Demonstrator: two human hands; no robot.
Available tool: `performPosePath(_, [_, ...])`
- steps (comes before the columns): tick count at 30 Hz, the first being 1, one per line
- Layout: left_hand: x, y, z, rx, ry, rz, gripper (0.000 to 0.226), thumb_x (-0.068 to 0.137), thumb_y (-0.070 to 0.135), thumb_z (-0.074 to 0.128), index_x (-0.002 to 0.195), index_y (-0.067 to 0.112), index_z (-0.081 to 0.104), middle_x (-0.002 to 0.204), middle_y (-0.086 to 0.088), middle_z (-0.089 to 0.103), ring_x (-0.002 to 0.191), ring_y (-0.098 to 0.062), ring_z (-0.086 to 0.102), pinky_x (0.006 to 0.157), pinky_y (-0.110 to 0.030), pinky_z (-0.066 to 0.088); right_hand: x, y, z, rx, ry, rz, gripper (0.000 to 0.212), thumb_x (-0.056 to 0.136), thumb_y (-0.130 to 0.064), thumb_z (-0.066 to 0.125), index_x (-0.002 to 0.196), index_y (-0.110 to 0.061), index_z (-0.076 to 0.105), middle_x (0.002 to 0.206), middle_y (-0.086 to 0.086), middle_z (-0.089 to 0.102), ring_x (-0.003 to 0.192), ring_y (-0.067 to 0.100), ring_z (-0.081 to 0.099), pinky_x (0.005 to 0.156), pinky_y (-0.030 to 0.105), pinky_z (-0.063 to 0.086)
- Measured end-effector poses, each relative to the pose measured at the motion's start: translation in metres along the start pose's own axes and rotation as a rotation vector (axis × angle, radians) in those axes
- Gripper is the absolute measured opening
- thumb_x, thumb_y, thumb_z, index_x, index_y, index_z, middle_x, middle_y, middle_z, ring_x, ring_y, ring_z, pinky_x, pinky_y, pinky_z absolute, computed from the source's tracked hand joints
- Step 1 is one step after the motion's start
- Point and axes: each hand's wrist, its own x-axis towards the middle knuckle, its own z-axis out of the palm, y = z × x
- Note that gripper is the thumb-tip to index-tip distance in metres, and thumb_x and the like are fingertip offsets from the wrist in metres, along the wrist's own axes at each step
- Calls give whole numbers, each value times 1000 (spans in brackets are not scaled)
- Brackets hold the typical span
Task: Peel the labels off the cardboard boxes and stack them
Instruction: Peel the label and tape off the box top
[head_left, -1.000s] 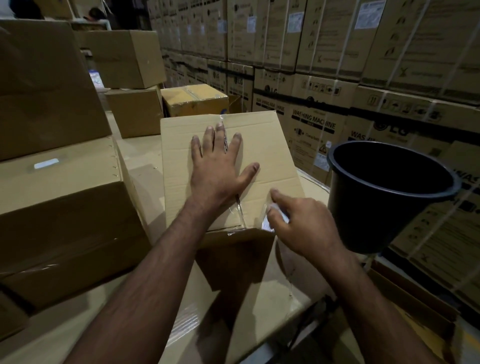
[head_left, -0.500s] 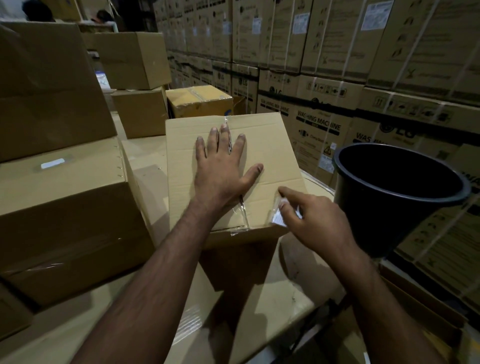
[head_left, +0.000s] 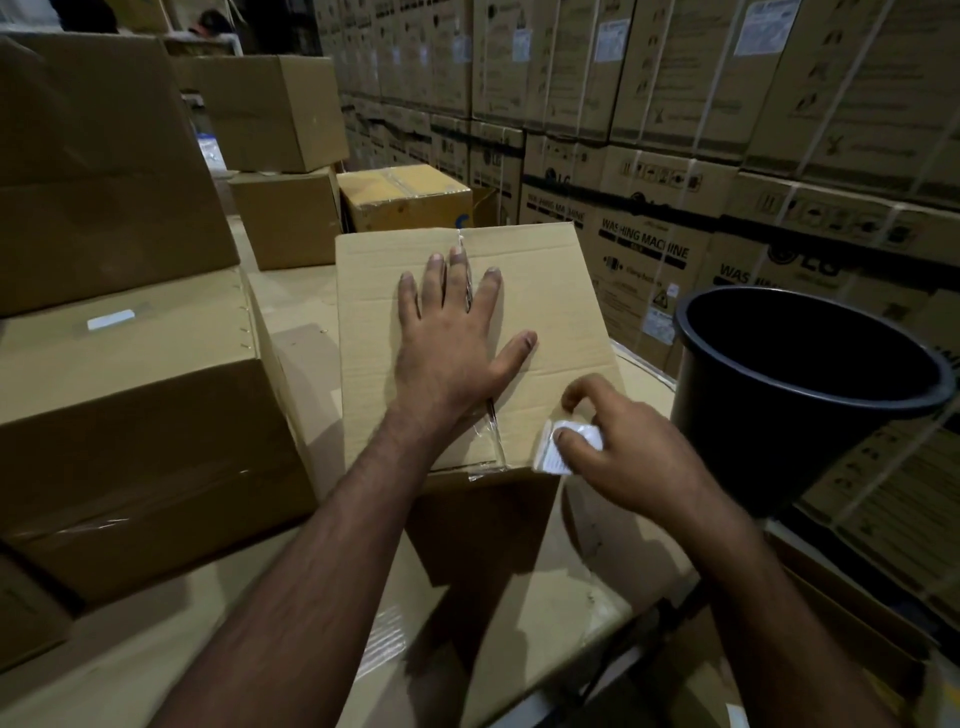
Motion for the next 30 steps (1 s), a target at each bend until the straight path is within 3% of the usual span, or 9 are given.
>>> performPosePath(3, [-4,2,-2,8,-4,2,85,92,76,17,160,26,11,168,-13,-2,154,-33,-4,121,-58,1,4,0,-7,27,-6,40,29,95,-38,54,121,-35,42,95,-8,62,74,7,58,53,26,40])
performPosePath(6, [-4,1,-3,11,-11,10,85,92,76,17,160,26,11,167,-13,-3,154,-33,-4,121,-58,1,-9,-13,4,15,-109,-18,21,94,-39,54,114,-36,46,85,-8,61,73,6,57,54,27,38])
performPosePath(10, [-4,1,-3,11,-2,5,85,92,76,18,160,26,12,167,-14,-1,154,-34,-3,121,-59,2,2,-7,-10,68,-15,50,24,94,-35,56,116,-34,47,92,-7,61,72,2,54,52,24,36])
performPosePath(13, [-6,2,-2,9,3,11,85,92,76,18,160,26,11,167,-13,-2,154,-33,-3,121,-59,1,-6,-7,-8,27,-70,-10,28,94,-36,55,121,-36,48,95,-8,63,73,1,55,53,23,36])
performPosePath(18, [1,-1,-3,-7,-18,1,85,92,76,20,160,26,12,168,-12,-2,154,-32,-4,122,-58,0,-21,-1,-3,-6,-33,-5,56,99,-43,50,150,-45,29,122,-5,65,94,10,60,69,28,50])
performPosePath(21, [1,1,0,-15,-10,6,85,91,76,18,160,26,12,168,-12,-2,154,-32,-4,122,-57,0,-26,-1,4,-37,-73,-57,57,98,-47,49,151,-43,30,129,-8,63,95,9,60,68,27,48])
performPosePath(25, [3,2,0,-15,-17,19,85,91,76,18,160,26,13,168,-12,-2,154,-31,-5,121,-58,0,-15,8,2,60,73,54,53,97,-51,51,148,-43,38,136,-8,61,110,10,60,79,30,51])
performPosePath(30, [-2,-1,3,-13,1,14,85,91,77,18,160,26,13,168,-12,-1,154,-32,-4,121,-58,1,-16,-3,6,40,24,-21,52,95,-52,52,145,-41,43,134,-10,62,113,12,61,83,30,50])
